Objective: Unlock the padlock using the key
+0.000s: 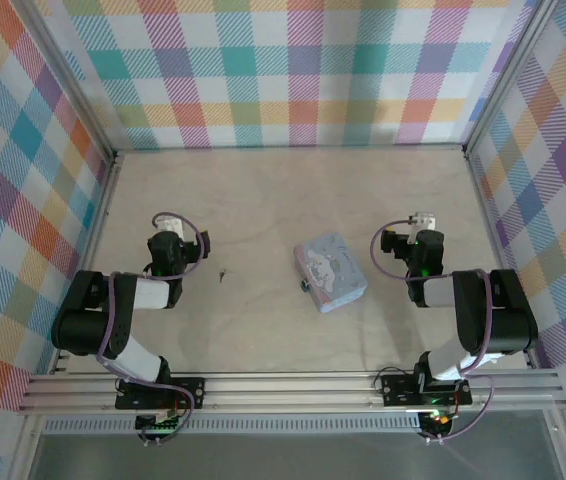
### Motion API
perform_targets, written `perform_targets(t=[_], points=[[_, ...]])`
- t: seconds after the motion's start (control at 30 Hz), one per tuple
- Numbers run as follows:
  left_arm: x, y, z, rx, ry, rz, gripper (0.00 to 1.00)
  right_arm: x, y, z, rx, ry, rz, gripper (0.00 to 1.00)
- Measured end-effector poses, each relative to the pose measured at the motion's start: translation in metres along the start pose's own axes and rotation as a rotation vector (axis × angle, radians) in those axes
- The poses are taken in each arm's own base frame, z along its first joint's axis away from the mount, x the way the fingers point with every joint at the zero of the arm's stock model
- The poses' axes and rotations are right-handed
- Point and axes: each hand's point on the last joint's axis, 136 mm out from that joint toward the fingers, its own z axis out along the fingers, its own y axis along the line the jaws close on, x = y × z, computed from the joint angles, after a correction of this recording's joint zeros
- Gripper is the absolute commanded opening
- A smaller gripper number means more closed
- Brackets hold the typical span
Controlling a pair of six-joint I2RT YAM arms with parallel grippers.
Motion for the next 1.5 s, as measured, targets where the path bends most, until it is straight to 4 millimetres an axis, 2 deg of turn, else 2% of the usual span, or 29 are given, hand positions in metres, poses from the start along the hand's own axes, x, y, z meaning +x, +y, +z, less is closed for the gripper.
perform_targets(t=[0.77,0.87,1.03,1.2,1.3,1.43,1.5], points=[[0.003,0.0,0.0,0.003,0.015,0.003,1.0,0.0,0.0,0.0,0.0,0.001,0.0,1.0],[0.001,-0.003,0.003,0.006,0.063,0.016,1.0,-0.007,0.002,-0.004,-0.011,-0.017,0.001,1.0],[-0.037,-0.009,0.0,0.021,0.038,0.024,1.0,-0.028,0.001,-0.018,-0.009,-0.044,0.007,1.0],[-0.069,-0.015,-0.009,0.042,0.031,-0.017,1.0,-0.063,0.001,-0.037,-0.01,-0.073,0.058,1.0],[-0.095,-0.033,-0.012,0.13,0.029,-0.098,1.0,-0.079,0.002,-0.059,-0.023,-0.088,0.146,1.0],[-0.13,-0.072,-0.017,0.332,0.047,-0.238,1.0,-0.09,0.005,-0.092,-0.058,-0.056,0.33,1.0],[-0.141,-0.09,-0.015,0.425,0.076,-0.299,1.0,-0.092,0.012,-0.107,-0.104,-0.042,0.392,1.0]])
